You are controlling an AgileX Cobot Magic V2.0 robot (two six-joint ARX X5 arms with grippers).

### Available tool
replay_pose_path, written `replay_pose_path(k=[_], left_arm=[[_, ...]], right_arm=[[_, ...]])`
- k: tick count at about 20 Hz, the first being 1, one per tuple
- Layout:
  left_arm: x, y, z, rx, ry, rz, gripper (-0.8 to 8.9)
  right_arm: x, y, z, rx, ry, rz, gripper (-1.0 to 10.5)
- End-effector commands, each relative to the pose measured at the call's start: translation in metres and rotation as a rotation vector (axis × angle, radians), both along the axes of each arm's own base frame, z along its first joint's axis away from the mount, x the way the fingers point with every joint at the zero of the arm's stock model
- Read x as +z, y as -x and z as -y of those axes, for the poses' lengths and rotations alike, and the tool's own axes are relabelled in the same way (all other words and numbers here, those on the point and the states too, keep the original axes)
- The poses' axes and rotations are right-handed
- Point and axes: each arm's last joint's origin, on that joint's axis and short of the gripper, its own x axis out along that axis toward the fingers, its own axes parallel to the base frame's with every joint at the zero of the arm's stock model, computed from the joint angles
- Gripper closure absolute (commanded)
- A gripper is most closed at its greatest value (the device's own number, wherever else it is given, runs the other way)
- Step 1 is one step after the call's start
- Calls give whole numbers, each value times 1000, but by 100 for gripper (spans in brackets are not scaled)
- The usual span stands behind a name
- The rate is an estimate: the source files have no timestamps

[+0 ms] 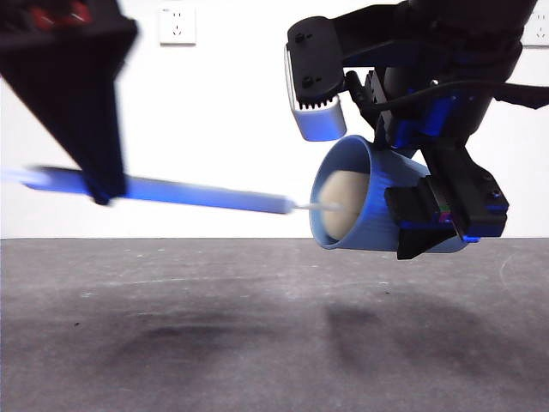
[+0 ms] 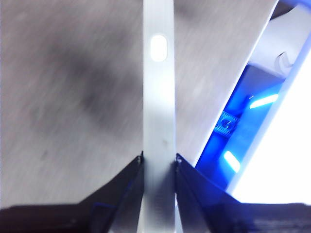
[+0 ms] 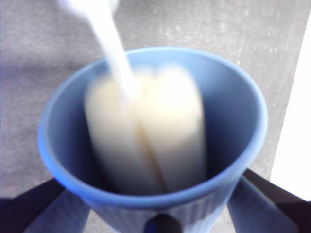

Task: Pick up the cup brush,pick up the cup,insert the brush into the cup,clean the cup,put the cup brush back,put the cup back to the fixed position on the table

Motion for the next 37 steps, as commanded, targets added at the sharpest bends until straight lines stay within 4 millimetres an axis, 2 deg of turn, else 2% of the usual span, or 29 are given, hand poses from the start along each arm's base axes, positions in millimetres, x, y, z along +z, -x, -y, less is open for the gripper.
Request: replay_pose_path(k=[1, 8, 11, 14, 16, 19, 21, 25, 30, 37], left_arm=[[10, 9, -13, 56, -20, 12, 822], [30, 35, -47, 146, -29, 27, 822], [34, 37, -52, 227, 4, 46, 822], [32, 29, -50, 377, 103, 52, 822], [20, 19, -46, 504, 199, 60, 822], [-16, 4, -44, 702, 284, 120, 822], [-38, -8, -45, 795, 338, 135, 822], [-57, -37, -35, 893, 456, 168, 822], [-90, -65, -21, 922, 458, 136, 822], [-128, -81, -10, 926, 420, 69, 822]], right_arm=[[-1, -3, 0, -44, -38, 2, 963], [6, -9, 8, -163, -154, 26, 963], [18, -13, 18, -289, -317, 60, 963], [39, -12, 31, -431, -552, 102, 963], [58, -8, 42, -502, -741, 118, 963], [86, 5, 59, -521, -1052, 51, 963], [98, 13, 68, -508, -1182, 17, 963], [111, 24, 78, -472, -1281, 0, 963], [113, 26, 79, -449, -1314, -45, 963], [111, 27, 79, -475, -1319, -62, 963]])
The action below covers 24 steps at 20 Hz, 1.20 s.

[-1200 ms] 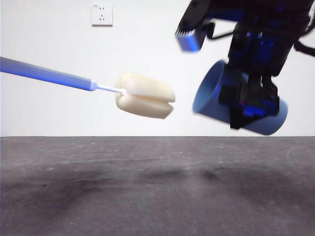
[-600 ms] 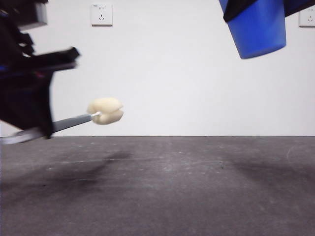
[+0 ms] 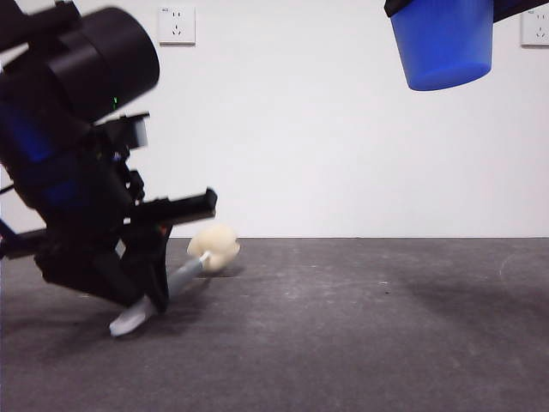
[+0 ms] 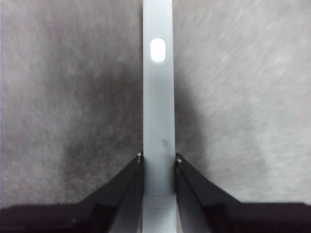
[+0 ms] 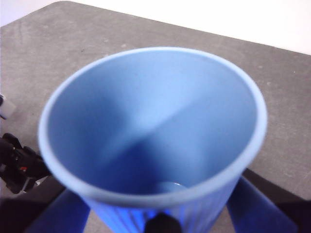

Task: Pick up the cup brush,pick up the cup,insert the brush into the cup,clean the cup,put the cup brush back,put the cup back to the fixed position on the table

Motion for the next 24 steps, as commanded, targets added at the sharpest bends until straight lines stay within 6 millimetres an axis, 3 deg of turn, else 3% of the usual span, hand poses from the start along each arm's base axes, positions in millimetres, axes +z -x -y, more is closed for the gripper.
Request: replay_pose_path(k=[1, 6, 9, 13, 17, 24], left_arm=[[-12, -2, 0, 13, -17, -34, 822], [-19, -2, 1, 5, -21, -63, 775], [-19, -1, 3, -37, 23, -99, 489], [-14, 0, 4, -67, 61, -110, 491], [2, 5, 0, -77, 76, -95, 491], [37, 24, -10, -154, 104, -55, 491]], right_arm=[[1, 0, 0, -9, -21, -13, 963], [1, 1, 1, -15, -28, -22, 963], [-2, -1, -2, -15, -19, -31, 963], [-13, -13, -13, -17, -28, -20, 963], [-49, -29, -21, -41, -58, 10, 963], [-117, -75, -14, -79, -103, -5, 963]])
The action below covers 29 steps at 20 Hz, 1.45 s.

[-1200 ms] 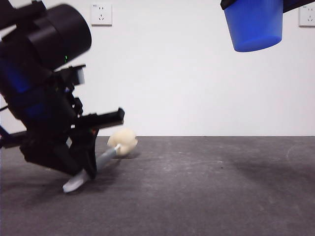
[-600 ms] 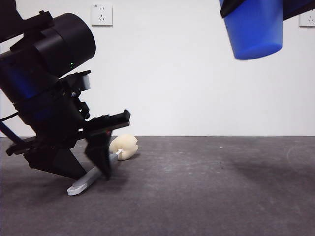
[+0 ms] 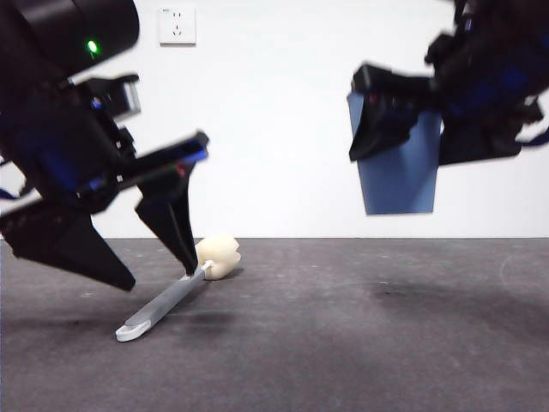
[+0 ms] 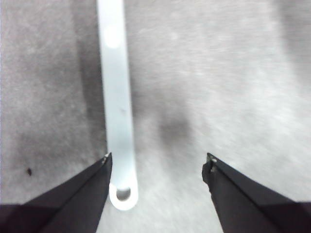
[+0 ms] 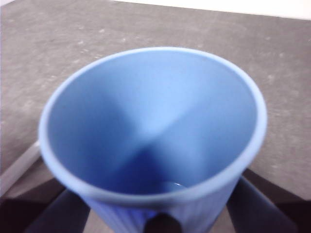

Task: Pick up the cup brush,pick up the cup,insert the brush into the cup,clean the cup,put the cup brush back,put the cup back to the fixed position on the table

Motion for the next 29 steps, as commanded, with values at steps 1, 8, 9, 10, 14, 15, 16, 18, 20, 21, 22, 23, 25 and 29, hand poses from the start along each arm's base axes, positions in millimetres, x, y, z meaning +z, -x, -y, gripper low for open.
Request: replay_pose_path(k=[1, 8, 9, 10, 14, 15, 16, 18, 20, 21, 22, 23, 25, 29], left_arm=[[8, 8, -4, -36, -10, 21, 491], [30, 18, -12, -58, 13, 93, 491], [30, 18, -12, -57, 14, 95, 491], [30, 18, -12, -56, 14, 97, 491], [31, 18, -12, -54, 17, 105, 491], [31, 18, -12, -54, 17, 105, 491], [31, 18, -12, -54, 17, 105, 491], [31, 18, -12, -54, 17, 105, 491], [31, 18, -12, -54, 17, 105, 491], [31, 18, -12, -54, 17, 104, 491], [31, 18, -12, -54, 17, 104, 491], [31, 18, -12, -54, 17, 104, 491], [31, 18, -12, -54, 17, 104, 491], [31, 18, -12, -54, 17, 104, 491]], right_arm=[[-16, -19, 4, -2, -35, 0, 963], [-61, -61, 18, -4, -58, 24, 963], [-66, -63, 18, 8, -59, 29, 963], [-69, -64, 17, 26, -54, 34, 963], [-82, -67, 15, 35, -27, 30, 963], [-85, -67, 15, 35, -22, 23, 963], [-87, -67, 15, 38, -17, 17, 963], [-89, -67, 14, 69, -7, 12, 956], [-89, -67, 14, 65, -6, 13, 865], [-89, -67, 14, 65, -4, 9, 765], [-90, -66, 14, 64, -3, 5, 673], [-90, -66, 14, 64, -3, 5, 584], [-89, -67, 14, 65, -3, 6, 528], [-86, -67, 15, 62, 2, 23, 492]])
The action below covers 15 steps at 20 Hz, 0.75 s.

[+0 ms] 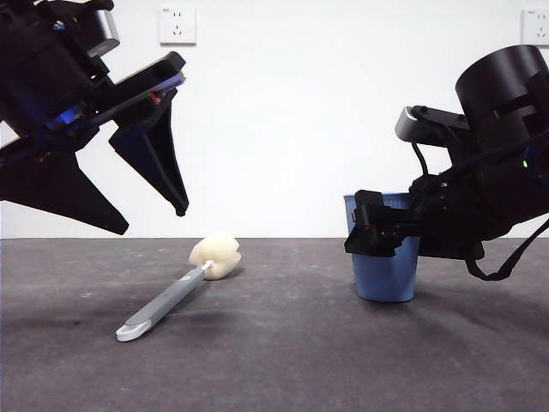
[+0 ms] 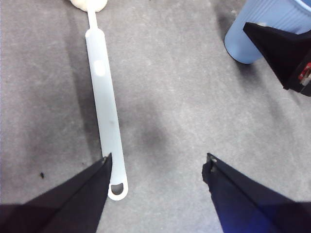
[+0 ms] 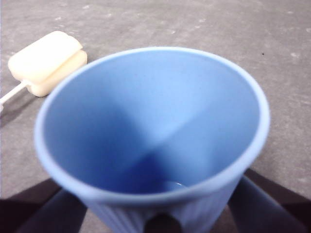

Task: Pick up the cup brush,pick up the cup,insert the brush into the cup,clean the cup,put the cup brush back,put the cup back to the fixed position on the table

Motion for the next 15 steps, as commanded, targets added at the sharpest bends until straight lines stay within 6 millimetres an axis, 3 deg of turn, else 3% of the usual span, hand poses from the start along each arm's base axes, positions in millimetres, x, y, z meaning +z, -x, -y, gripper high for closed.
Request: replay_pose_path(k=[1, 11, 15], left_arm=[[-3, 1, 0, -10, -11, 4, 491], [-3, 1, 0, -11, -15, -3, 491], [-3, 1, 0, -10, -14, -1, 491]], right_arm=[[2, 1, 1, 2, 14, 15, 434], [12, 6, 3, -2, 25, -15, 404], [28, 15, 7, -2, 46, -56, 404]])
